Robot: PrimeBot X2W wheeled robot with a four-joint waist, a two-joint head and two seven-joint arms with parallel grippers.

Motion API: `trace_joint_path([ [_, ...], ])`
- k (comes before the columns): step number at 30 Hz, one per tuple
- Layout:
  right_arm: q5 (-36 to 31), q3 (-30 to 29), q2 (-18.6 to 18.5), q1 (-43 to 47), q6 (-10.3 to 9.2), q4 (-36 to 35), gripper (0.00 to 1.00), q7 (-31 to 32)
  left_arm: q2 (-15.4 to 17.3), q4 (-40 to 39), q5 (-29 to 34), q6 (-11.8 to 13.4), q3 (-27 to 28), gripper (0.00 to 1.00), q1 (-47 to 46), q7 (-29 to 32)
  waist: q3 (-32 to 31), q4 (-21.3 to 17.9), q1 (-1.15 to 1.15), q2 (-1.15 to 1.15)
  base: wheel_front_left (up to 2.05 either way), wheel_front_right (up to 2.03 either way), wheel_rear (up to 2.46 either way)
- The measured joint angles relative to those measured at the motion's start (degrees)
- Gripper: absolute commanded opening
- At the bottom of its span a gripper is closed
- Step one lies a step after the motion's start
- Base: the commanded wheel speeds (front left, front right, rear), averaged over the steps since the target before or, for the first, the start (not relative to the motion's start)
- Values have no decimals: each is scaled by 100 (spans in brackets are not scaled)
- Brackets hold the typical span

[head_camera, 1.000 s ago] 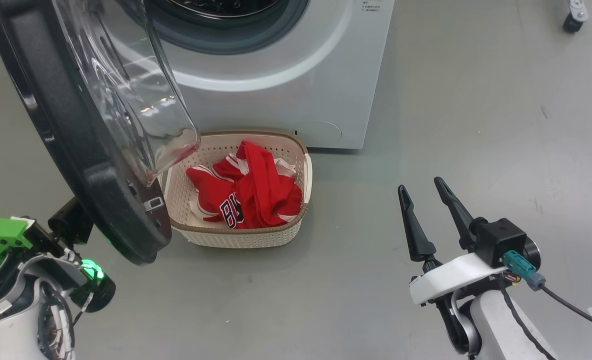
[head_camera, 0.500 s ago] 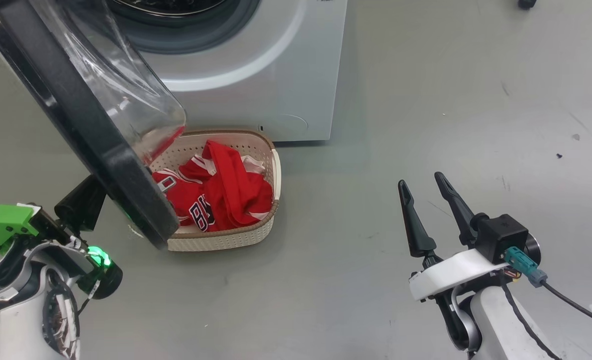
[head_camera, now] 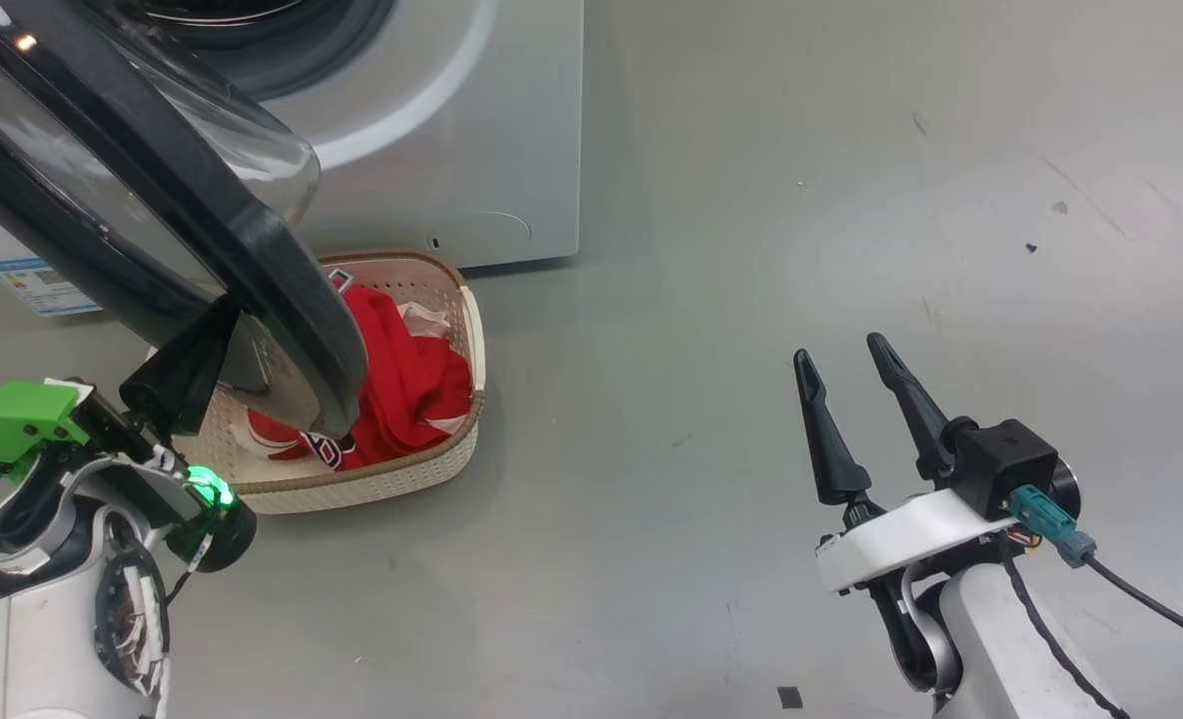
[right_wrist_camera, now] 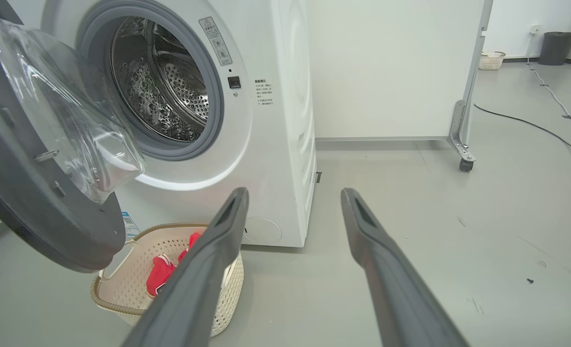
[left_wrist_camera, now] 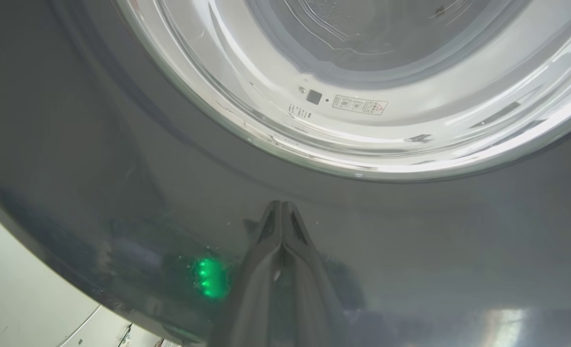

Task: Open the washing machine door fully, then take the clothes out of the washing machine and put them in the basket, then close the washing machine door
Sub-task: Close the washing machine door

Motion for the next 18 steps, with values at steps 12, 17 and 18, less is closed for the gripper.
trace_joint_path([
  [12,58,-48,2,-88,-48,-93,100,0,-7,-227,-243,0,-56,0,-357,-275,328,-511,0,0,0,0,0],
  [17,115,-93,4,-135,-49,-167,100,0,-7,-248,-360,0,-218,0,-525,-415,516,-681,0,0,0,0,0],
  [18,146,-101,4,-137,-51,-174,100,0,-12,-242,-390,0,-237,0,-578,-446,555,-712,0,0,0,0,0],
])
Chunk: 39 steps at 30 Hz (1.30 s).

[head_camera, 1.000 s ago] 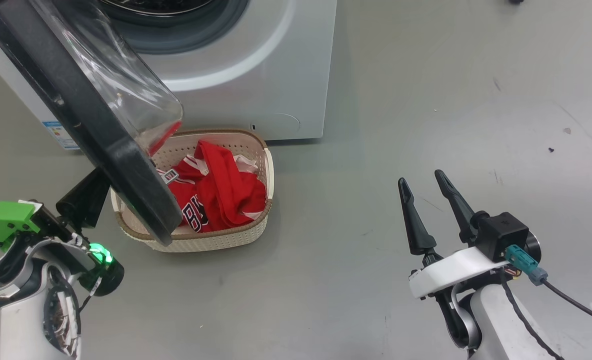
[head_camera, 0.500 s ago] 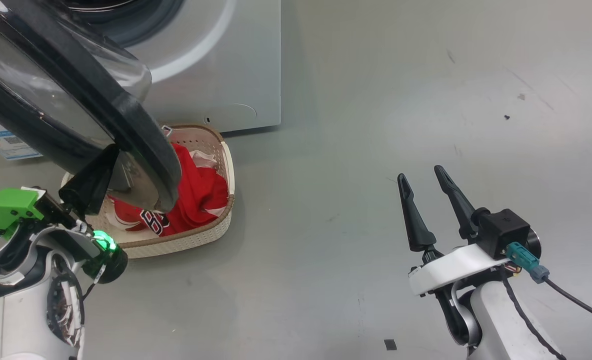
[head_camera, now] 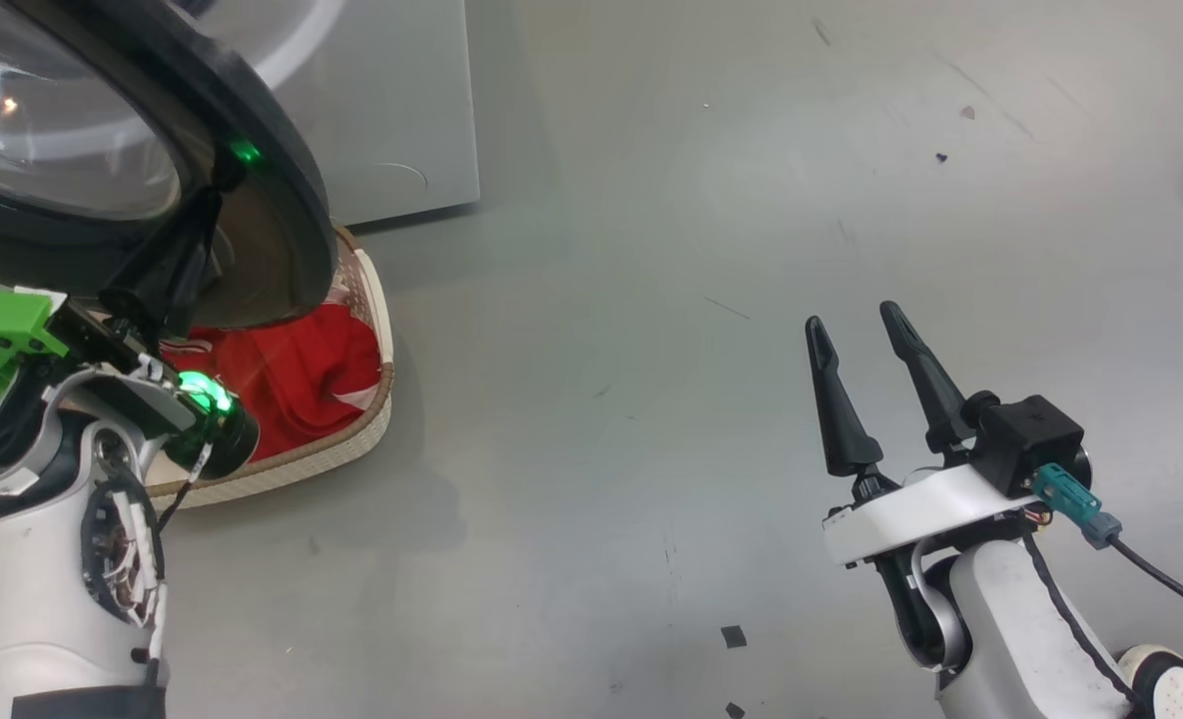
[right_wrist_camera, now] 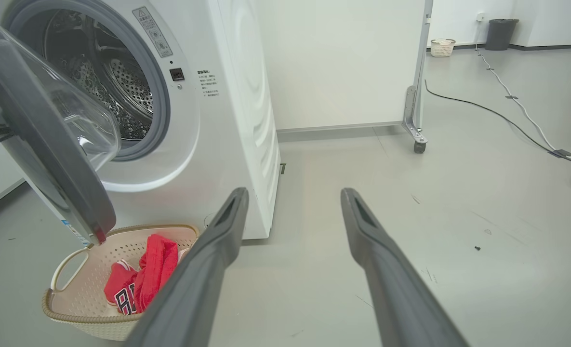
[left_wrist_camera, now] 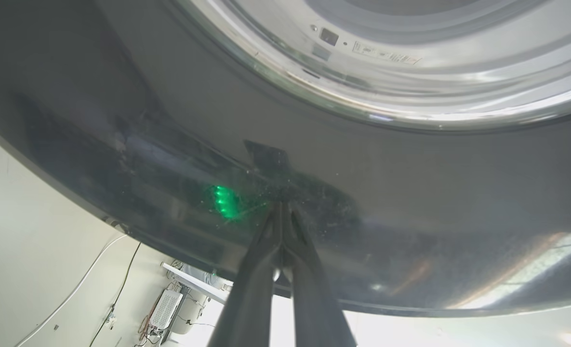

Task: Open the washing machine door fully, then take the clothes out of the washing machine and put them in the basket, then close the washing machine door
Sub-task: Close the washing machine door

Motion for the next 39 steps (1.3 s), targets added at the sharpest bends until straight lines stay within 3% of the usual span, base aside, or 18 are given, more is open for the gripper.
trace_joint_path([
  [17,154,-200,29,-210,-51,-116,100,0,-11,114,-236,0,-88,0,-636,-691,548,-388,0,0,0,0,0],
  [27,82,-399,33,-227,-91,-120,100,0,-19,289,-333,-7,-396,0,-628,-689,450,-179,0,0,0,0,0],
  [39,56,-646,33,-224,-82,-54,100,0,-22,444,20,-308,-1074,0,156,-603,28,299,0,0,0,0,0],
])
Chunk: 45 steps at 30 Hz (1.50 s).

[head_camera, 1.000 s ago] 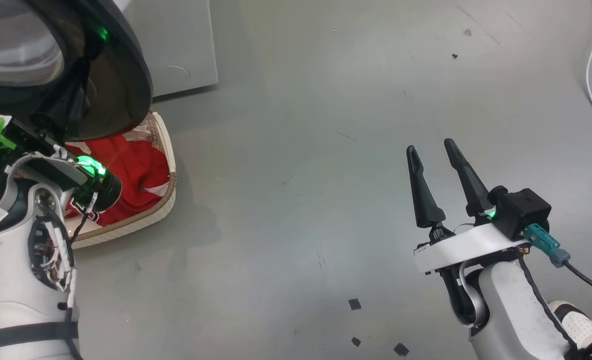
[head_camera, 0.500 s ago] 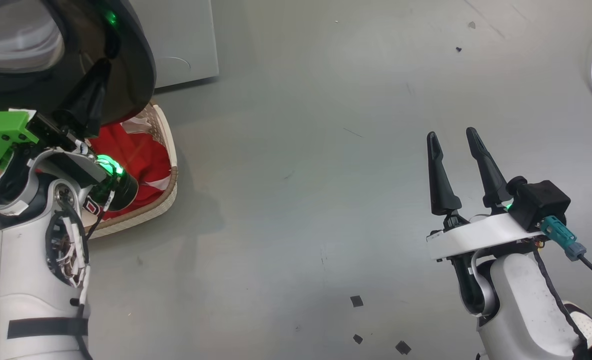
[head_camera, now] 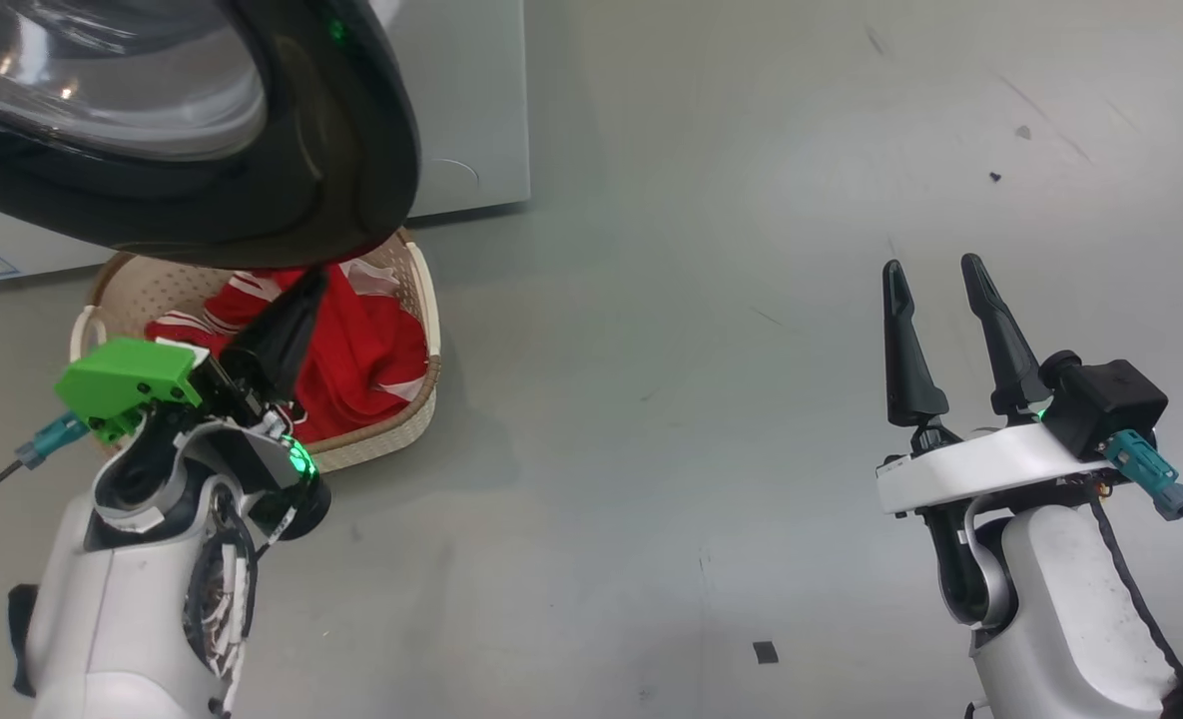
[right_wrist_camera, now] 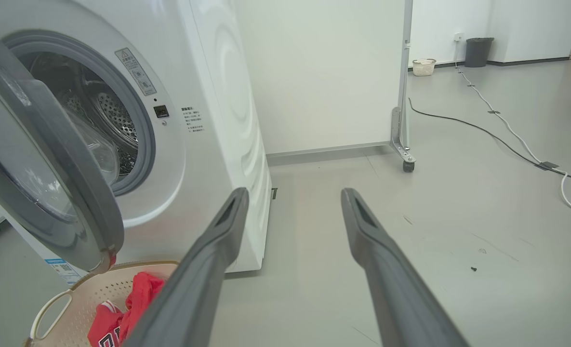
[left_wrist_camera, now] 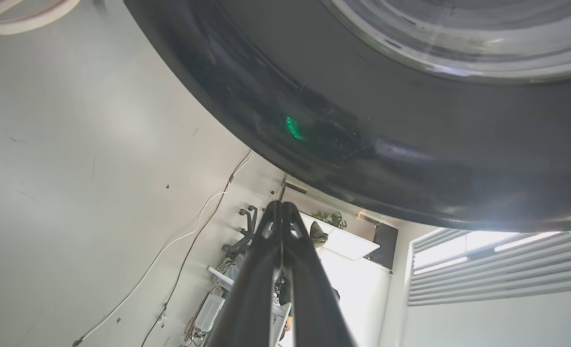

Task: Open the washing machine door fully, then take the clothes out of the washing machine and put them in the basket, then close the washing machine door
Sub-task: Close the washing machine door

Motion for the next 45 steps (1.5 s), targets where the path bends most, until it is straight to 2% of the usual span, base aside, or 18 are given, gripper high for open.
trace_joint_path([
  [3,-22,-56,-2,29,1,25,100,0,0,-42,77,-187,-174,0,194,4,-128,155,0,0,0,0,0],
  [7,-144,-154,-2,127,19,59,100,0,119,-170,1173,-567,-756,0,588,-87,-340,445,0,0,0,0,0],
  [13,-233,-246,-30,300,24,99,100,0,502,-353,2074,-1085,-926,0,938,-661,-575,832,0,0,0,0,0],
  [21,-297,-354,-58,510,25,119,100,0,1018,-571,3550,-1152,-1213,0,1369,-1686,-860,1361,0,0,0,0,0],
  [26,-323,-391,-54,571,45,125,100,-1,1481,-735,4755,-1152,-1513,0,1561,-2428,-1035,1660,0,0,0,0,0],
  [39,-371,-258,-36,746,52,187,100,0,1594,-1087,5762,-1151,-1641,0,2293,-3818,-1451,2083,0,0,0,0,0],
  [45,-372,-250,-35,797,92,194,100,0,1615,-1239,6341,-1101,-1809,0,2537,-3856,-1512,2082,0,0,0,0,0],
])
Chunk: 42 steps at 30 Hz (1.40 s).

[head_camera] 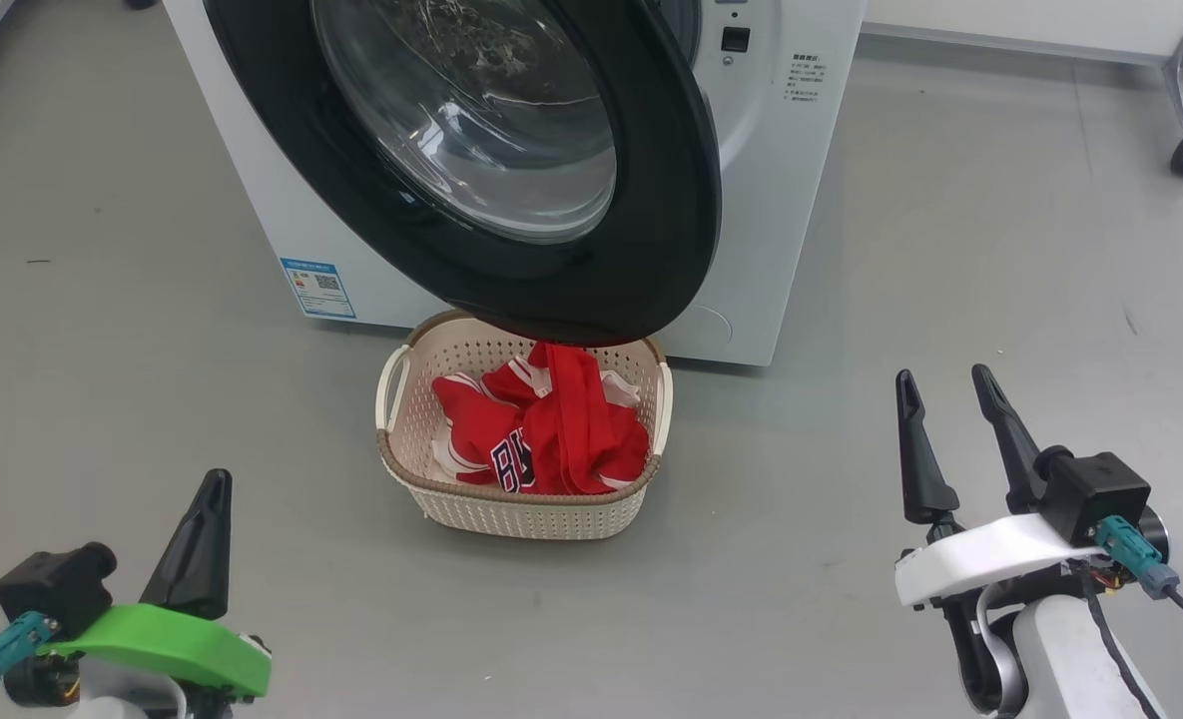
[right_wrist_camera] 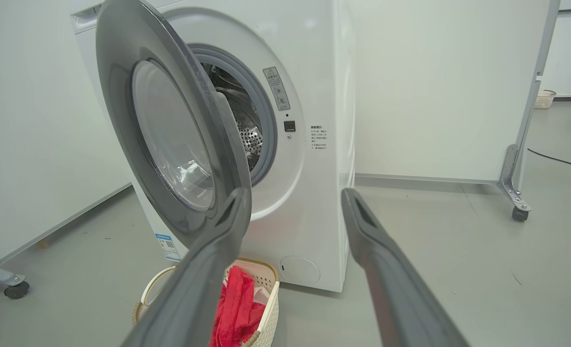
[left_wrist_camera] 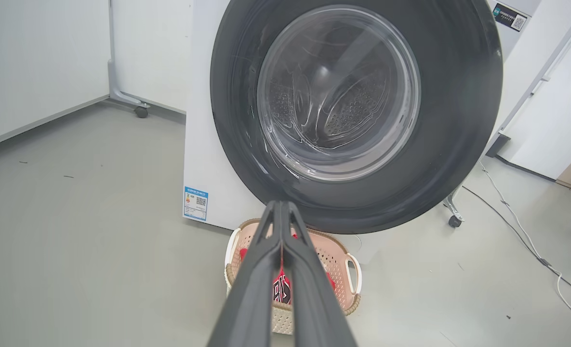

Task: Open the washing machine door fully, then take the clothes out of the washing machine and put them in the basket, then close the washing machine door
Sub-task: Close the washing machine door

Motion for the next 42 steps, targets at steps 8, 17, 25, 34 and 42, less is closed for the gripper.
trace_joint_path([
  [8,-24,33,9,67,2,30,100,0,-22,-120,609,261,-38,45,257,31,-31,-43,0,0,0,0,0],
  [17,-24,33,24,69,7,20,100,0,-219,-446,976,416,154,100,373,46,-22,-64,0,0,0,0,0],
  [25,-24,19,30,69,8,-3,100,0,-398,-732,1171,480,377,100,416,46,4,-69,0,0,0,0,0],
  [34,-24,20,32,69,8,-15,100,0,-556,-893,1367,481,525,100,592,46,25,-77,0,0,0,0,0],
  [42,-24,23,32,69,9,-15,100,0,-637,-976,1479,480,624,100,632,46,34,-76,0,0,0,0,0],
])
